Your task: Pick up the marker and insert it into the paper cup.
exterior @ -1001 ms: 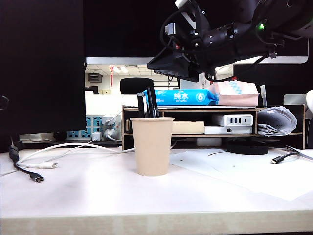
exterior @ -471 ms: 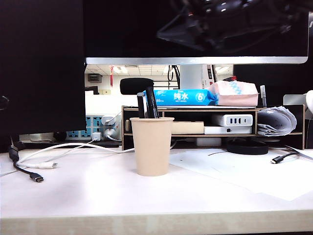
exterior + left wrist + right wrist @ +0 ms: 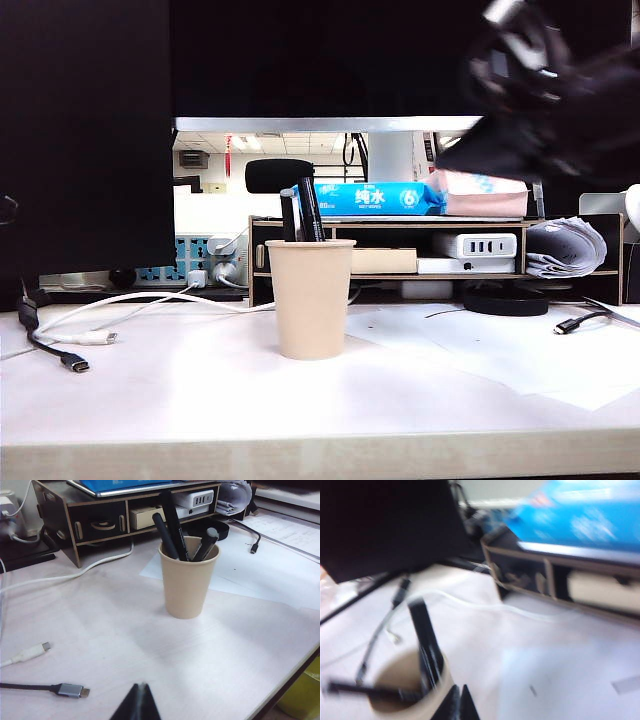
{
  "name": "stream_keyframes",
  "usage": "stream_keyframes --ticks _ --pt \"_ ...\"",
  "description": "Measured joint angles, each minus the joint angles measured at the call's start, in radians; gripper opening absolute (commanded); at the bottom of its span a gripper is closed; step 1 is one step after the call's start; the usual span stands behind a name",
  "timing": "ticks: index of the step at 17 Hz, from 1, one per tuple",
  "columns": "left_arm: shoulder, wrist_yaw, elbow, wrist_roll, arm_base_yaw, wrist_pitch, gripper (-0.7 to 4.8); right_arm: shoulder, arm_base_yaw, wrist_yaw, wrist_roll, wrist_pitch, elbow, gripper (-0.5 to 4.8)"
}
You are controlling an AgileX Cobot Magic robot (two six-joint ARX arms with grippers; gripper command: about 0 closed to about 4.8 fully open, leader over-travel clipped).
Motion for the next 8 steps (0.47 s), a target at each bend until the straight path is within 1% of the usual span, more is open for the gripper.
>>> stream_keyframes --ticks 2,4,5,7,8 --pt "0.000 0.000 0.000 0.000 0.000 0.000 -0.05 -0.040 -0.008 0.021 0.000 0.047 -0.061 -0.02" --pt "0.000 0.003 0.000 0.000 0.041 0.000 -0.05 -0.040 -0.008 0.028 0.000 0.082 -0.060 -0.02" --pt "0.000 0.005 0.000 0.000 0.081 0.000 -0.05 -0.040 -0.008 0.039 0.000 0.108 -0.060 -0.02" --pt "0.000 0.003 0.000 0.000 0.188 0.000 -0.05 -0.040 -0.008 0.056 0.000 0.145 -0.060 -0.02" --pt "0.000 0.003 0.000 0.000 0.214 0.000 -0.05 -0.040 -0.008 0.069 0.000 0.150 -0.060 -0.02"
